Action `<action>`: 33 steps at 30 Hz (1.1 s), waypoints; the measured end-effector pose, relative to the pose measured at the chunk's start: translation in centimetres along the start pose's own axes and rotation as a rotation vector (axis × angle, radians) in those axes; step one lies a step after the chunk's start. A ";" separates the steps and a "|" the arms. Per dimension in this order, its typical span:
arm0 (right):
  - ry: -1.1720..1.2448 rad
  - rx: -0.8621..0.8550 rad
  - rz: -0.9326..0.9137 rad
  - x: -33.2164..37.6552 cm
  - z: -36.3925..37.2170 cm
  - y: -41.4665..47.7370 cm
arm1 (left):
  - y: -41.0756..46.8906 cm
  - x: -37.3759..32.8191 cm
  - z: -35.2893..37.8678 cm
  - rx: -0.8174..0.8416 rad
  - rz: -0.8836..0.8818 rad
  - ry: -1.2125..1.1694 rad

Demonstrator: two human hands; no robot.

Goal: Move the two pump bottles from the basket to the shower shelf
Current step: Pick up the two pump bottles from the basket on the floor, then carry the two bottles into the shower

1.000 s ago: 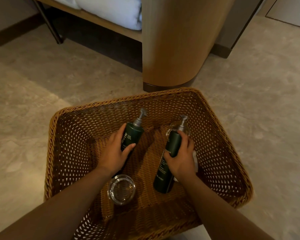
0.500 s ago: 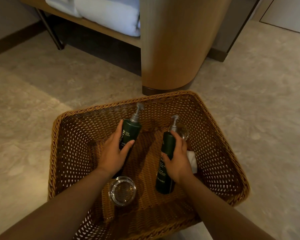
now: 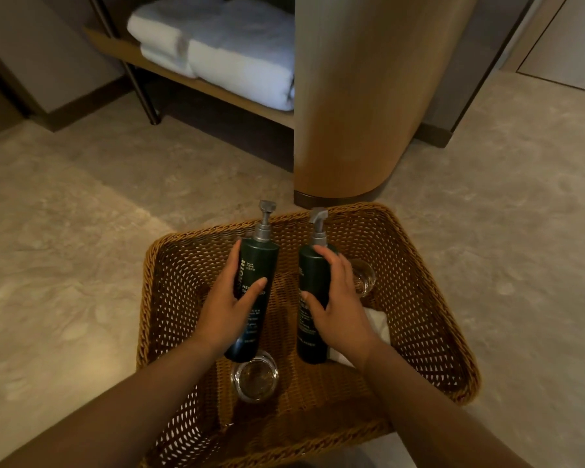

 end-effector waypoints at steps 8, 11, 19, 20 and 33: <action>0.025 0.058 -0.024 6.6 -3.7 -1.7 | -4.4 -5.8 -2.3 -0.057 -0.102 -0.145; 0.041 0.094 0.052 11.6 -6.5 -3.4 | -7.0 -11.4 -3.5 -0.082 -0.156 -0.166; 0.034 0.049 0.050 30.2 -15.4 -7.1 | -13.1 -30.7 -8.3 -0.117 -0.186 -0.241; 0.044 0.034 0.045 32.9 -16.6 -7.4 | -13.8 -33.8 -9.2 -0.130 -0.174 -0.238; 0.102 0.016 -0.013 61.5 -27.6 -13.2 | -22.4 -60.8 -20.2 -0.156 -0.180 -0.185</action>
Point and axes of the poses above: each hand's wrist, its own y-axis towards the middle knuckle, its own z-axis out of the palm, x = y × z, the point moved 5 cm from there along y, towards the middle knuckle, and after that the axes turned 8 degrees about x, right-handed, at the moved point
